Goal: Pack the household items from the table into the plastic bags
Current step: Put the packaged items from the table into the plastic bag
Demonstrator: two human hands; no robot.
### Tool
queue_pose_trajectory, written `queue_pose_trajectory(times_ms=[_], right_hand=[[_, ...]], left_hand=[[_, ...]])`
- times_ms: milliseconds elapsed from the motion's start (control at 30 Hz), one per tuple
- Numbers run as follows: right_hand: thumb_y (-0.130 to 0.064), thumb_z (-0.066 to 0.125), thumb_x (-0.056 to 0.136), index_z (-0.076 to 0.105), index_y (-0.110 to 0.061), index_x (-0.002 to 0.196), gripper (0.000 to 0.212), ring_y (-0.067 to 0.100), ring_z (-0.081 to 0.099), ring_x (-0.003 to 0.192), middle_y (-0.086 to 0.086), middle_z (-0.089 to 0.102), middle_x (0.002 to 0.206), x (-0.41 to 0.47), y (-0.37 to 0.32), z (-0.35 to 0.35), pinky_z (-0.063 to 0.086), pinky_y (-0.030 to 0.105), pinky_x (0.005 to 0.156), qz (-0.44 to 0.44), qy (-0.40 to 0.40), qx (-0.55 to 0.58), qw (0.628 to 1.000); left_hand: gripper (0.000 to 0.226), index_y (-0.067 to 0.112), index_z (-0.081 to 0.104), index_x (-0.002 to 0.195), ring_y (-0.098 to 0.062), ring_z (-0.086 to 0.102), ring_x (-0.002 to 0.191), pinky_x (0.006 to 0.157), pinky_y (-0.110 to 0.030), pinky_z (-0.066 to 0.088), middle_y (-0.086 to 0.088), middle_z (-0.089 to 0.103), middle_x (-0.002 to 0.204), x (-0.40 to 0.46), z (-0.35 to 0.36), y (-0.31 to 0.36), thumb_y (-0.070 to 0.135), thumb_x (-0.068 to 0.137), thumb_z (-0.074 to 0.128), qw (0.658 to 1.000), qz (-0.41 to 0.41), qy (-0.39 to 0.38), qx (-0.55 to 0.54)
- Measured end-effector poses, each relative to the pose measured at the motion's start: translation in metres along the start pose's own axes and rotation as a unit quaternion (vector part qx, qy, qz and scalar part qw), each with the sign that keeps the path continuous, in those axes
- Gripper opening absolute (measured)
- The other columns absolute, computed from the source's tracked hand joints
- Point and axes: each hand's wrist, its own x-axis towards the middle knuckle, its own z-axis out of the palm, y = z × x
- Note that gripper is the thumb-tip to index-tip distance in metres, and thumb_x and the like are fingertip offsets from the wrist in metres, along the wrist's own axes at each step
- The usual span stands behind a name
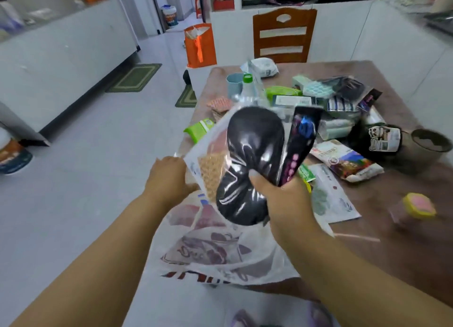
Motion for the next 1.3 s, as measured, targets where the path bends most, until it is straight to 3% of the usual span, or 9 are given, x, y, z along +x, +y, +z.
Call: queue_pose_trajectory(times_ms=[167,300,467,533,633,700,867,1067,1300], right_hand=[[-0.011,0.078,0.077,0.065,-0.026,0.099,0.029,-0.017,0.057,0.072,-0.023,0.065,0.083,0.034,0.007,-0.030,0.045,0.005,0.064,-0.058,-0.201,-0.267,0.941],[-0.029,0.079,0.075,0.060,-0.021,0.110,0.041,0.015,0.063,0.094,-0.003,0.068,0.105,0.061,0.007,-0.021,0.049,0.027,0.079,-0.031,-0.366,-0.553,0.748],[-0.057,0.079,0.064,0.040,-0.012,0.128,0.088,0.028,0.054,0.113,0.007,0.055,0.124,0.049,0.048,0.008,0.042,0.038,0.086,-0.107,-0.260,-0.788,0.548],[-0.055,0.071,0.075,0.042,-0.013,0.128,0.074,0.026,0.049,0.115,0.006,0.052,0.124,0.039,0.038,0.009,0.041,0.039,0.090,-0.162,-0.240,-0.772,0.566],[-0.043,0.053,0.093,0.054,-0.018,0.109,0.030,0.024,0.055,0.099,0.003,0.059,0.107,0.049,-0.001,0.001,0.045,0.036,0.076,-0.170,-0.138,-0.649,0.729],[-0.039,0.053,0.094,0.053,-0.015,0.108,0.028,0.028,0.057,0.096,0.007,0.060,0.108,0.090,-0.011,-0.015,0.044,0.034,0.071,-0.113,-0.037,-0.634,0.764],[-0.048,0.075,0.067,0.036,-0.010,0.136,0.089,0.030,0.055,0.113,0.012,0.051,0.128,0.150,0.043,-0.051,0.048,0.036,0.086,0.180,-0.047,-0.707,0.682],[-0.042,0.082,0.060,0.039,-0.011,0.135,0.092,0.027,0.055,0.116,0.009,0.055,0.128,0.158,0.056,-0.070,0.048,0.031,0.084,0.144,-0.037,-0.702,0.696],[-0.050,0.086,0.054,0.027,-0.007,0.144,0.115,0.030,0.049,0.123,0.013,0.047,0.138,0.161,0.057,-0.072,0.045,0.037,0.097,0.171,-0.058,-0.670,0.720]], left_hand=[[0.030,0.011,0.053,0.054,-0.023,0.039,0.054,0.053,-0.029,0.032,-0.006,0.043,0.053,0.011,0.006,-0.013,0.015,0.083,0.057,0.968,-0.068,-0.023,-0.238],[0.029,0.004,0.065,0.067,-0.010,0.035,0.046,0.046,-0.021,0.031,-0.002,0.042,0.055,0.018,0.007,-0.015,0.024,0.089,0.066,0.929,-0.095,-0.051,-0.353],[0.038,-0.003,0.066,0.072,-0.016,0.045,0.059,0.059,-0.027,0.037,-0.007,0.053,0.062,0.021,0.018,-0.016,0.030,0.090,0.064,0.933,-0.069,-0.064,-0.346],[0.037,0.006,0.063,0.063,-0.009,0.039,0.050,0.054,-0.026,0.033,0.004,0.047,0.052,0.023,0.017,-0.015,0.031,0.090,0.063,0.946,-0.046,-0.068,-0.314],[0.033,0.020,0.064,0.062,-0.008,0.040,0.047,0.051,-0.025,0.034,0.004,0.049,0.053,0.027,0.007,-0.004,0.038,0.089,0.062,0.959,-0.014,-0.074,-0.275],[0.030,0.023,0.065,0.068,-0.009,0.046,0.052,0.053,-0.026,0.036,0.001,0.056,0.060,0.032,-0.002,0.007,0.043,0.089,0.059,0.958,-0.008,-0.063,-0.278],[0.038,0.005,0.068,0.093,-0.008,0.059,0.069,0.063,-0.020,0.043,-0.006,0.067,0.085,0.053,-0.017,0.037,0.039,0.094,0.053,0.898,-0.047,-0.063,-0.433],[0.030,0.020,0.061,0.075,-0.011,0.052,0.066,0.056,-0.025,0.035,0.005,0.055,0.071,0.056,-0.017,0.010,0.048,0.077,0.072,0.975,0.018,-0.189,-0.116],[0.036,0.001,0.060,0.069,-0.010,0.037,0.052,0.049,-0.021,0.031,0.001,0.044,0.059,0.042,-0.005,-0.004,0.033,0.081,0.073,0.963,0.015,-0.170,-0.210]])
